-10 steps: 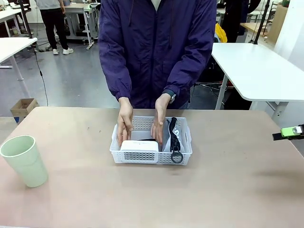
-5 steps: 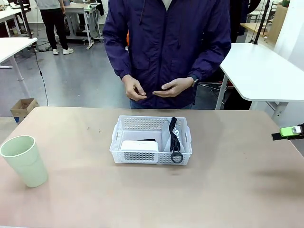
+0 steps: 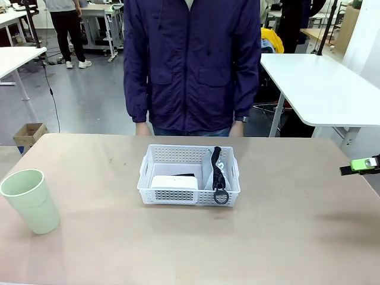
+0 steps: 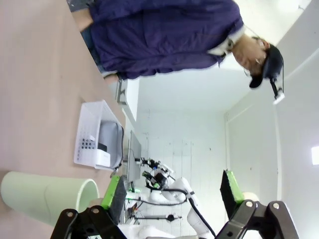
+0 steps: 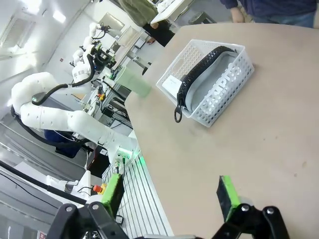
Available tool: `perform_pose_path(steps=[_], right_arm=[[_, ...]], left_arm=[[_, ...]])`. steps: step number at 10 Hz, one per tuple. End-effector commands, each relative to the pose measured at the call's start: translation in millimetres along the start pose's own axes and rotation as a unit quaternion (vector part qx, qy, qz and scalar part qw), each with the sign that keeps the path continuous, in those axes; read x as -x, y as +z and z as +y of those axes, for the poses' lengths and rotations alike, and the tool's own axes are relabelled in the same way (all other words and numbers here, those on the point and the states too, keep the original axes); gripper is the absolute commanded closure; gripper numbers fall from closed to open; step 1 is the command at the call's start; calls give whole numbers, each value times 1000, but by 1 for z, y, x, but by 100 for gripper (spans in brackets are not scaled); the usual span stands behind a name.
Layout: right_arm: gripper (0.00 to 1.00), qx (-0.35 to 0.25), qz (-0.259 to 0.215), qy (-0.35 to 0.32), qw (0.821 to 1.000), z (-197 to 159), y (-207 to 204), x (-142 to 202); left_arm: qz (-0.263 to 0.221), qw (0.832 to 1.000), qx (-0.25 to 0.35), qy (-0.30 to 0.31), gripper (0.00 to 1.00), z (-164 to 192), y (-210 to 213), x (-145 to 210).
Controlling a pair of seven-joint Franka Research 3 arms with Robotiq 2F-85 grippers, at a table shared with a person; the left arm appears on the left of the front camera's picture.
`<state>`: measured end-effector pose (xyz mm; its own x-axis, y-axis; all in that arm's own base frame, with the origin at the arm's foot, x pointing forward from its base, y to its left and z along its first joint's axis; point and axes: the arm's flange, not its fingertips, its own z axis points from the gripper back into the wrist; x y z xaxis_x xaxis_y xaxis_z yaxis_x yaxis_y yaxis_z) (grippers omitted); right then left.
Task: Efficiently arrange items inside the basket to fit them all.
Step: Pick up the Reusable plastic cup and place it inside the Organizing basket.
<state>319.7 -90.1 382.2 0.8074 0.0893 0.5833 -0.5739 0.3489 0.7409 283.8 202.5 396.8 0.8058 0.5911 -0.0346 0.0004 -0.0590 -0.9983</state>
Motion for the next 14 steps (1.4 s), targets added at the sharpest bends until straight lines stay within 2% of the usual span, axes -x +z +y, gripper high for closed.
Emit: perform_pose_path(steps=[1, 3, 4, 5, 6, 7, 8, 9, 10, 11, 12, 13, 14], right_arm=[[0, -4, -9, 0, 1000, 3, -1, -1], [0, -4, -9, 0, 1000, 3, -1, -1], [0, -4, -9, 0, 1000, 3, -1, -1], [0, -4, -9, 0, 1000, 3, -1, -1], [0, -4, -9, 0, 1000, 3, -1, -1], [0, -4, -9, 0, 1000, 3, -1, -1], [0, -4, -9, 0, 1000, 3, -1, -1], [0, -4, -9, 0, 1000, 3, -1, -1], [0, -4, -9, 0, 1000, 3, -1, -1], [0, -4, -9, 0, 1000, 3, -1, -1], [0, -4, -9, 0, 1000, 3, -1, -1], [0, -4, -9, 0, 1000, 3, -1, -1], [0, -4, -9, 0, 1000, 3, -1, -1]], left_arm=[[86, 994, 20, -58, 0, -26, -24, 7], [146, 978, 38, -146, 0, -33, -42, 12], [161, 963, 46, -213, 0, -26, -44, 13], [143, 937, 59, -314, 0, -19, -38, 14], [135, 913, 56, -381, 0, -17, -28, 17], [112, 896, 51, -427, 0, -20, -15, 17], [97, 888, 63, -445, 0, -27, 2, 15], [47, 863, 28, -503, 0, -29, 19, 13], [49, 867, 6, -496, 0, -25, 34, 17], [46, 863, -22, -503, 0, -16, 39, 20], [40, 871, -30, -488, 0, -11, 39, 22], [44, 866, 9, -498, 0, -27, 41, 16], [44, 866, 9, -498, 0, -27, 41, 16]])
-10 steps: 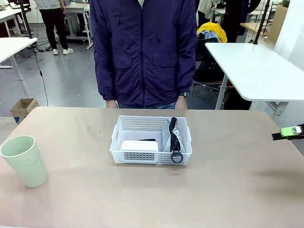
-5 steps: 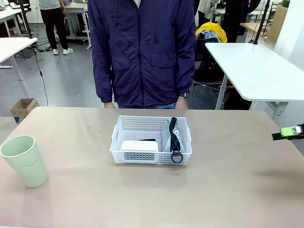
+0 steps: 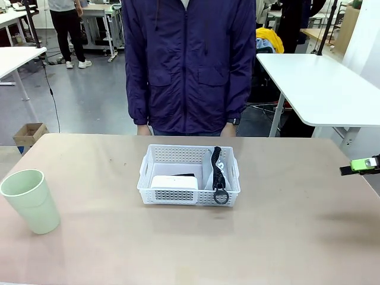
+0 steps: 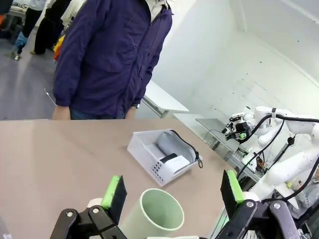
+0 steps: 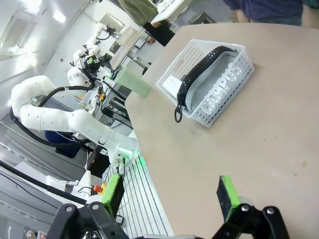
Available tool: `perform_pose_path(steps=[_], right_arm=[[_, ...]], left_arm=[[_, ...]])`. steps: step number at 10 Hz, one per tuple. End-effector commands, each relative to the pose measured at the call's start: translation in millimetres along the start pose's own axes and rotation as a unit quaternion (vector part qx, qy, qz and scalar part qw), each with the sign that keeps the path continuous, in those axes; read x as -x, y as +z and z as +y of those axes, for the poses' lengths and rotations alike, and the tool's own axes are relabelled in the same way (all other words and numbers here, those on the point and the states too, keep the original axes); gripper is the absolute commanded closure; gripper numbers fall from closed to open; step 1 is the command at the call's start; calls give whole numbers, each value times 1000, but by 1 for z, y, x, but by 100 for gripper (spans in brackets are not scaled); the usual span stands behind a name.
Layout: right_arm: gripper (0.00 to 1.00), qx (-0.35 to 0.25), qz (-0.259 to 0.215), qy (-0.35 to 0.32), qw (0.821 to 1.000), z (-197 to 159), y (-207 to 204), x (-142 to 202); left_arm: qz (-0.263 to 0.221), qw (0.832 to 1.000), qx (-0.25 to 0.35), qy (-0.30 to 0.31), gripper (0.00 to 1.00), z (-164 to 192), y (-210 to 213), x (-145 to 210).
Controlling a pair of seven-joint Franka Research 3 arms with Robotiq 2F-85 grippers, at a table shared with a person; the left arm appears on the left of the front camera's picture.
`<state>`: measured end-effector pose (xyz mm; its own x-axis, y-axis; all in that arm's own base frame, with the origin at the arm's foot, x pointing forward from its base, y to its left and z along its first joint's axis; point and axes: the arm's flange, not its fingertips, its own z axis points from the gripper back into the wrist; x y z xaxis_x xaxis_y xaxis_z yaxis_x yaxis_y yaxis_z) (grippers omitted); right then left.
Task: Efficiently arrange items inside the basket to fit them all.
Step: Pick up the Reusable plastic cup and place it inside the Organizing basket.
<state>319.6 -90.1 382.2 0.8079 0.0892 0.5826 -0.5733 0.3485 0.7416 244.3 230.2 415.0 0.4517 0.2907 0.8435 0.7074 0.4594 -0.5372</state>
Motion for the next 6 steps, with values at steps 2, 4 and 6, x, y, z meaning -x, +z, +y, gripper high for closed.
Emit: perform_pose_path(steps=[2, 4, 6], right_arm=[[0, -4, -9, 0, 1000, 3, -1, -1], [0, -4, -9, 0, 1000, 3, -1, -1], [0, -4, -9, 0, 1000, 3, -1, -1]], left_arm=[[-4, 1000, 18, -4, 0, -3, -4, -6], [7, 994, 26, -107, 0, 2, -15, 12], [54, 963, 124, -233, 0, 5, -15, 41]])
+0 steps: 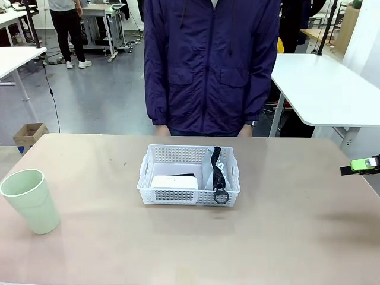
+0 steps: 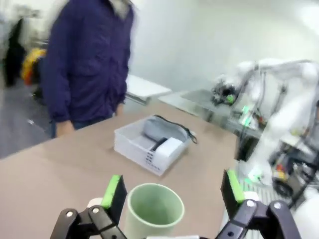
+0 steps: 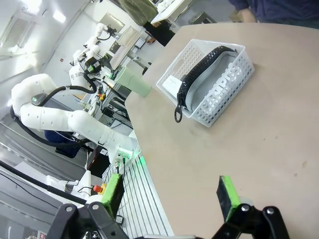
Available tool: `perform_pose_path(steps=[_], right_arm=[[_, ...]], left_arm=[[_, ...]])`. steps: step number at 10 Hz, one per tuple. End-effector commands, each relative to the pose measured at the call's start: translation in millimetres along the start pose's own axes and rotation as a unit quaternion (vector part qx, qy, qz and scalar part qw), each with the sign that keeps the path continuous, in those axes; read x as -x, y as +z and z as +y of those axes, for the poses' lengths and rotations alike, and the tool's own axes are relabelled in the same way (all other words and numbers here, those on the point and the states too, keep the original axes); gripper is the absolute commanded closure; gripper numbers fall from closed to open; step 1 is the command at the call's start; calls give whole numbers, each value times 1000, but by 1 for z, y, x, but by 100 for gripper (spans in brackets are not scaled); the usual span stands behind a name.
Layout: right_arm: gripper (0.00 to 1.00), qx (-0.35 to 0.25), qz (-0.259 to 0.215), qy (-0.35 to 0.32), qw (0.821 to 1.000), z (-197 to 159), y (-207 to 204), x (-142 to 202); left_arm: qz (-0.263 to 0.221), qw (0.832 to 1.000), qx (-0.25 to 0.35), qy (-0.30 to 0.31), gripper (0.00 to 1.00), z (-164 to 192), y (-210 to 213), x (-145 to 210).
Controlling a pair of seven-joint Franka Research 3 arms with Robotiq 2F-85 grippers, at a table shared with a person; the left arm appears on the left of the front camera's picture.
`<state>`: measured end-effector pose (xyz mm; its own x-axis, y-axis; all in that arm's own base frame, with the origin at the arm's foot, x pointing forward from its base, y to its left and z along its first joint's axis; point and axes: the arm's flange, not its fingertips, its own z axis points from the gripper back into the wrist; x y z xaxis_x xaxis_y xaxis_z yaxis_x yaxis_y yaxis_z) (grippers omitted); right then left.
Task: Efficiently arrange items inside the basket to fit them all.
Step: Pick up the Reusable plastic cup and place it inside the Organizing basket.
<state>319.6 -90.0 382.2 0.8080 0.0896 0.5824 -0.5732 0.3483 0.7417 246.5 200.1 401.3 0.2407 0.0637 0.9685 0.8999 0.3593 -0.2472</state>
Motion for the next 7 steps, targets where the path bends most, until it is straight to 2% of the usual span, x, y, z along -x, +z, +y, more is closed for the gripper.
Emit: perform_pose_path(steps=[1, 2, 4, 7], right_arm=[[0, -4, -9, 0, 1000, 3, -1, -1], [0, -4, -9, 0, 1000, 3, -1, -1], [0, -4, -9, 0, 1000, 3, -1, -1], [0, -4, -9, 0, 1000, 3, -1, -1]], left_arm=[[19, 993, 52, -104, 0, -3, 15, 31], [61, 989, 73, -116, 0, -2, 20, 43], [158, 977, 35, -139, 0, 6, 12, 80], [182, 968, 11, -174, 0, 10, 2, 106]])
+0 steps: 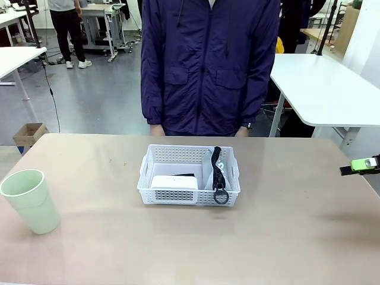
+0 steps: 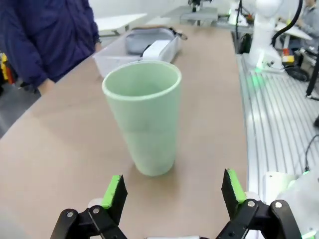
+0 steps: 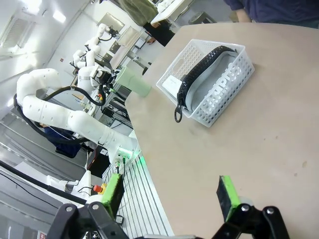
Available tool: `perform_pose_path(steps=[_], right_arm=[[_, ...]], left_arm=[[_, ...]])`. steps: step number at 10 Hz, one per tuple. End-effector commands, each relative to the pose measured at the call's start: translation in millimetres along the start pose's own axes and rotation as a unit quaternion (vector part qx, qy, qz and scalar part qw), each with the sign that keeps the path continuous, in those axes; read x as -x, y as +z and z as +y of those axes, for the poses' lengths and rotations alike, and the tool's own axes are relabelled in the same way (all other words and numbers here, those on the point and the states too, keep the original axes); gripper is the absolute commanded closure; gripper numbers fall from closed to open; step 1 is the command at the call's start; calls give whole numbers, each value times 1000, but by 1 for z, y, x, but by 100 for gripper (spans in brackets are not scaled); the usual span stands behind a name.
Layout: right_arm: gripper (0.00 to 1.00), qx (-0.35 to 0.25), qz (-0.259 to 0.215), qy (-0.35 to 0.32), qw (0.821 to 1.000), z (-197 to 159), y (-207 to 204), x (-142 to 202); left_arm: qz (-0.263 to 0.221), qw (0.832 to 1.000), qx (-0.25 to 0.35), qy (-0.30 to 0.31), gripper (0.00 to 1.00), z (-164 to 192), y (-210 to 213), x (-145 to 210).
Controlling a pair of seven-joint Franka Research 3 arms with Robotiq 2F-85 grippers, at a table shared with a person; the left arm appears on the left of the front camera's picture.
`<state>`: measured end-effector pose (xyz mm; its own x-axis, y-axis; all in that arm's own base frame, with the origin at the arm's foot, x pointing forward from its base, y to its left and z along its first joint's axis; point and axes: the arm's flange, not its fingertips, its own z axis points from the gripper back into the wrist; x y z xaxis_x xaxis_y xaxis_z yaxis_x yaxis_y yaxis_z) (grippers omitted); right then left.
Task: Efficiently arrange items inside the basket to fit them all.
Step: Pick up the Reusable plastic cup and place it inside the Organizing basket.
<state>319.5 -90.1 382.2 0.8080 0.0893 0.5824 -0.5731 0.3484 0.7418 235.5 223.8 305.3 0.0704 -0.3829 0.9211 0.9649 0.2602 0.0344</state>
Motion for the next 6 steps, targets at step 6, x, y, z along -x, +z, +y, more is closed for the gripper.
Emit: perform_pose_path(steps=[6], right_arm=[[0, -4, -9, 0, 1000, 3, -1, -1]], left_arm=[[18, 1000, 0, 21, 0, -10, -73, 32]])
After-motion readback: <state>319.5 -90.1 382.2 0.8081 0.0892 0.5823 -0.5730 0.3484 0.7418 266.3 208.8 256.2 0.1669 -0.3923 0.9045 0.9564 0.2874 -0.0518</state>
